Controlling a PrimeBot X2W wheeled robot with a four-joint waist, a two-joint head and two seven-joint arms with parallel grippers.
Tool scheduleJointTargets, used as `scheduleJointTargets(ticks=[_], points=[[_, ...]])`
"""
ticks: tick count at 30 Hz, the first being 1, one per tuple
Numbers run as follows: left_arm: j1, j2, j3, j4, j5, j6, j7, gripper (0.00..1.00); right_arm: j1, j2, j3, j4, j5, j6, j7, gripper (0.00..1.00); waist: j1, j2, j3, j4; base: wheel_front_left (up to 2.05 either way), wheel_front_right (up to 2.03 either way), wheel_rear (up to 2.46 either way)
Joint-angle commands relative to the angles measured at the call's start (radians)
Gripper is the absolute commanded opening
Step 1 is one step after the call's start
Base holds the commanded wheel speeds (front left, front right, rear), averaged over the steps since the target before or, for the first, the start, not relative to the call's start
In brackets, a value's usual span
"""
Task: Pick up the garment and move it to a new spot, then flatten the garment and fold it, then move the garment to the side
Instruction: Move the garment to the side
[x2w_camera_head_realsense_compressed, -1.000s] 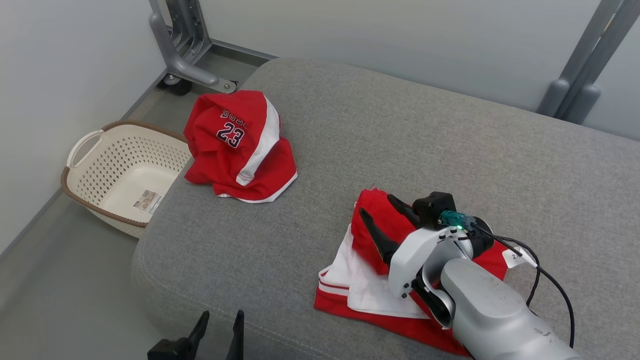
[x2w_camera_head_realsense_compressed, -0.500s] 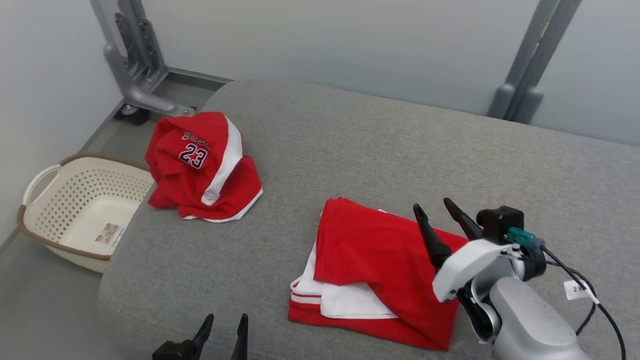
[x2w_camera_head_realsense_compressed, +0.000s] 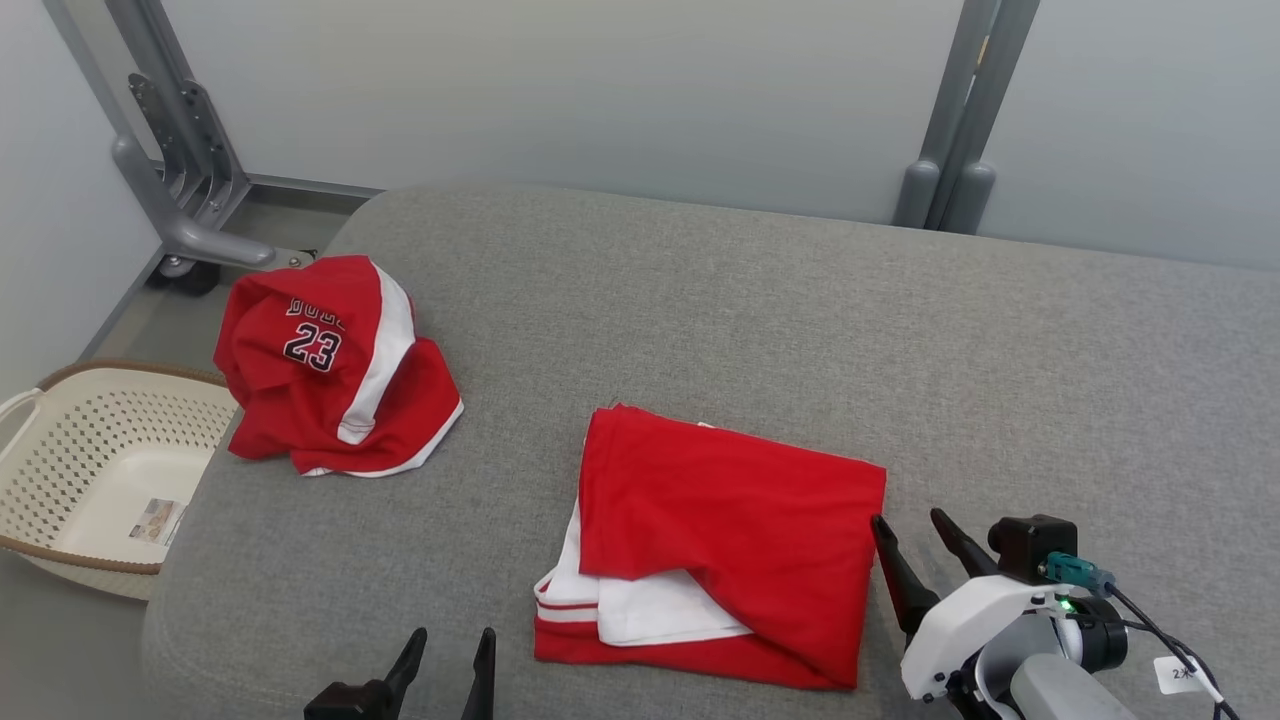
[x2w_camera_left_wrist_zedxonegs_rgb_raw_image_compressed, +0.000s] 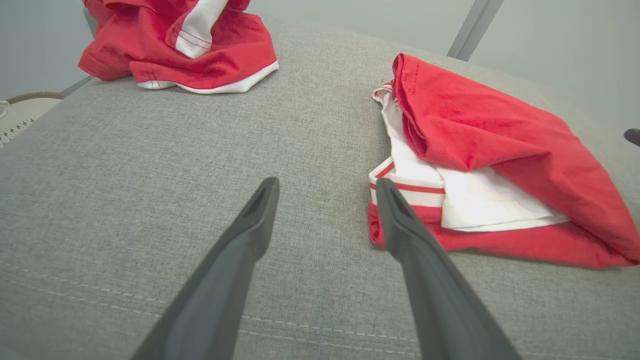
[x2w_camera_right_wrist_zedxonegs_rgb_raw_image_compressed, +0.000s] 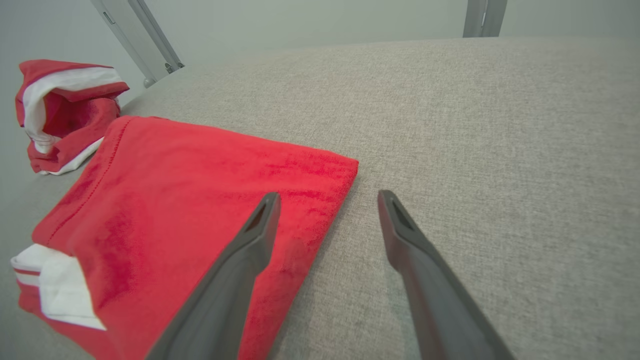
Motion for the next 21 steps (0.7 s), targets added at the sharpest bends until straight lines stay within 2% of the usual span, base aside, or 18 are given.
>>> scheduleJointTargets(ticks=[1,21], points=[[0.005,0.001,0.000,0.002,0.010,-0.004,-0.003,1.00,0.013,0.003,-0.005,0.011,0.007,-0.001,-0.002,1.00,0.0000,-0.0001,0.005,0.012,0.00,0.00,0.00],[-0.024,0.010,-0.008,-0.012,0.021,-0.004,-0.003,1.00,-0.028,0.040,-0.070,0.179,0.000,-0.001,-0.002,1.00,0.0000,-0.0001,0.049,0.161,0.00,0.00,0.00]])
